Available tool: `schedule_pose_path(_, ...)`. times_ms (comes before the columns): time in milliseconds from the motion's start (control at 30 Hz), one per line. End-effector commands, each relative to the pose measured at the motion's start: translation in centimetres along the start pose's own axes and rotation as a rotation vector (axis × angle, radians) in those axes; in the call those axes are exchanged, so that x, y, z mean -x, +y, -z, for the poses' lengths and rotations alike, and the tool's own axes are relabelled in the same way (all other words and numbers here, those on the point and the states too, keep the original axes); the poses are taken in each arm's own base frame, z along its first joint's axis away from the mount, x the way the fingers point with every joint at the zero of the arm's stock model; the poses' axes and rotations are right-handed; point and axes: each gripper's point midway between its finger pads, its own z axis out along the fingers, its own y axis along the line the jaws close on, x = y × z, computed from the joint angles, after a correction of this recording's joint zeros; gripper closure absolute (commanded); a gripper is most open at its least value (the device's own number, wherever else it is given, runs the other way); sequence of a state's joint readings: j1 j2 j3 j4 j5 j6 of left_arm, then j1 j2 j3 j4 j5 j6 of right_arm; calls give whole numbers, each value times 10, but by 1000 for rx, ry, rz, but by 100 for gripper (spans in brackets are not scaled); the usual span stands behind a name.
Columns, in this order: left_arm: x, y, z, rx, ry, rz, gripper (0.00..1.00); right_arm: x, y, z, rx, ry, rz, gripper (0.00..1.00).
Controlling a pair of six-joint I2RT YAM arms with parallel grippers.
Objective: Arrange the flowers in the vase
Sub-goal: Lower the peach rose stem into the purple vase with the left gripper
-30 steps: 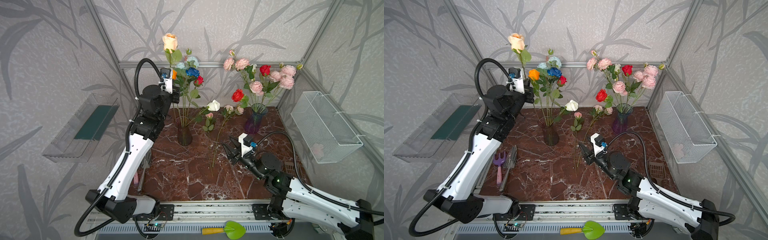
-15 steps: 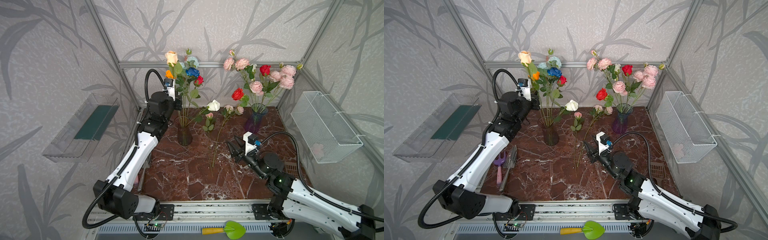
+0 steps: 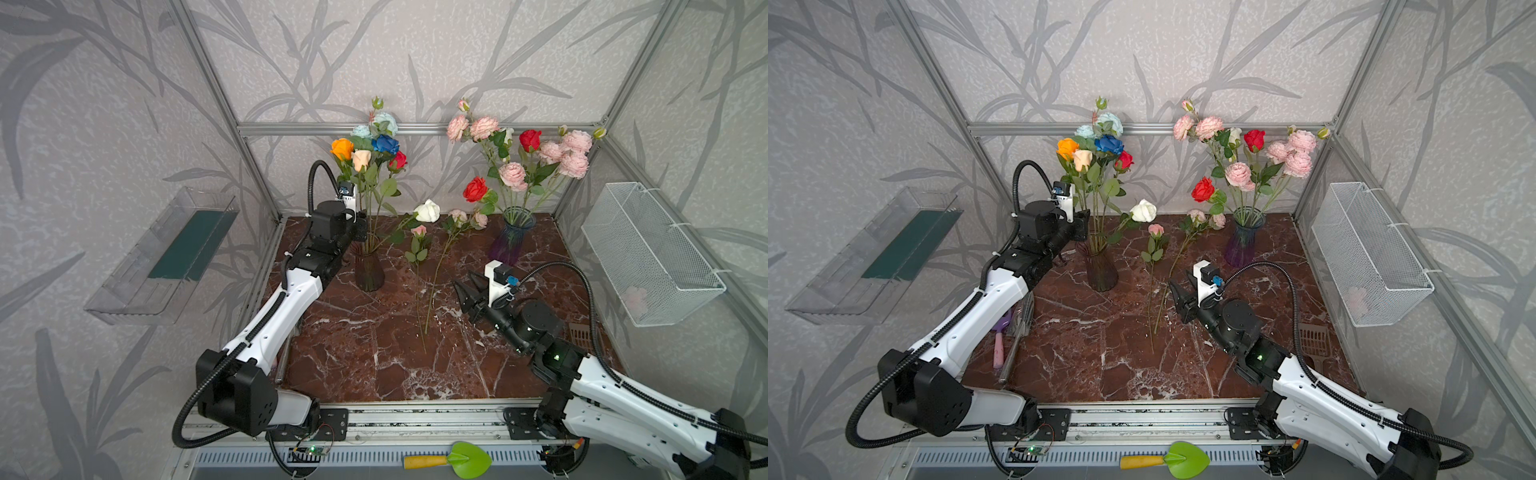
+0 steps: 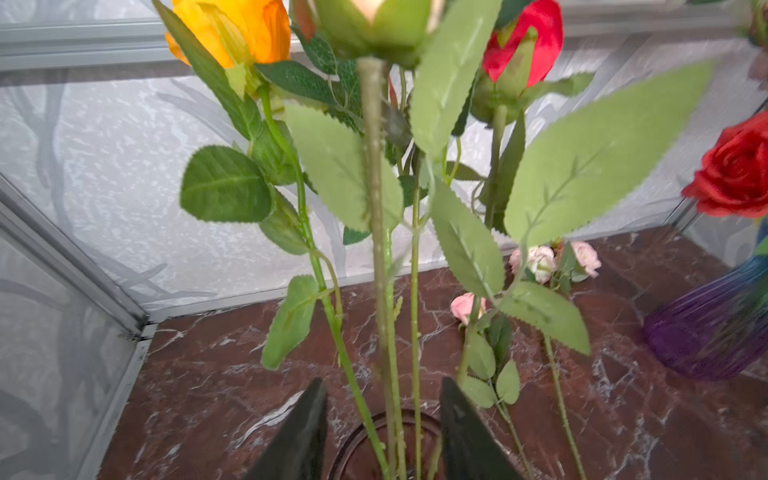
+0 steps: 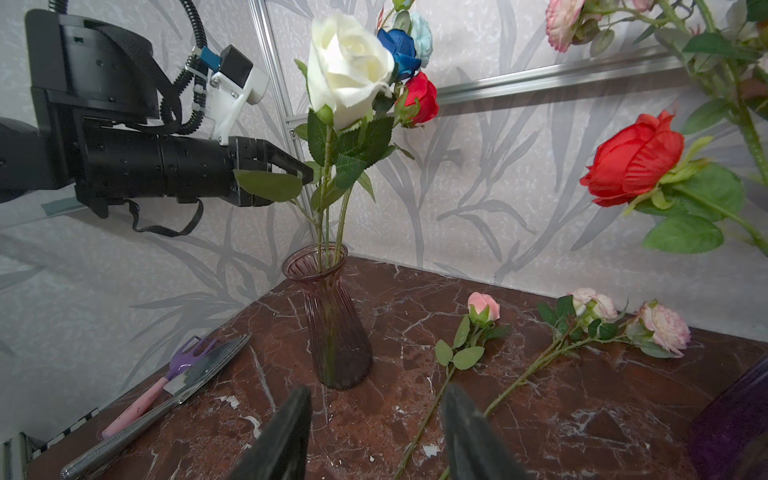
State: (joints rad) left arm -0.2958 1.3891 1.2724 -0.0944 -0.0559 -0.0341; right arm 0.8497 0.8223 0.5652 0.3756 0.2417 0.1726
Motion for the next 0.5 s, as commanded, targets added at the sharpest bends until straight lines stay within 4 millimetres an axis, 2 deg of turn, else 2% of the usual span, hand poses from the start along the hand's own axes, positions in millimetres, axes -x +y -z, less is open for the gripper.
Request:
schedule_pose_path(0,-1,8,12,31,24,31,50,5,0,0,4,-9,-18,48)
schedule_pose_path(100,2,8,29,17,-9,70,49,6,0,-1,0,-4,-12,48)
schedule_pose_path(267,21,6,68,-28,-98,151,49,-3,-6,-9,-29,53,-10,48)
schedule_pose_path(333,27,8,84,-33,-151,195,49,-15,-13,-16,-58,110,-22,48)
schedule_pose_path(467,31,20,124,-29,-360,320,48,-54,-30,-36,-131,272,-64,50)
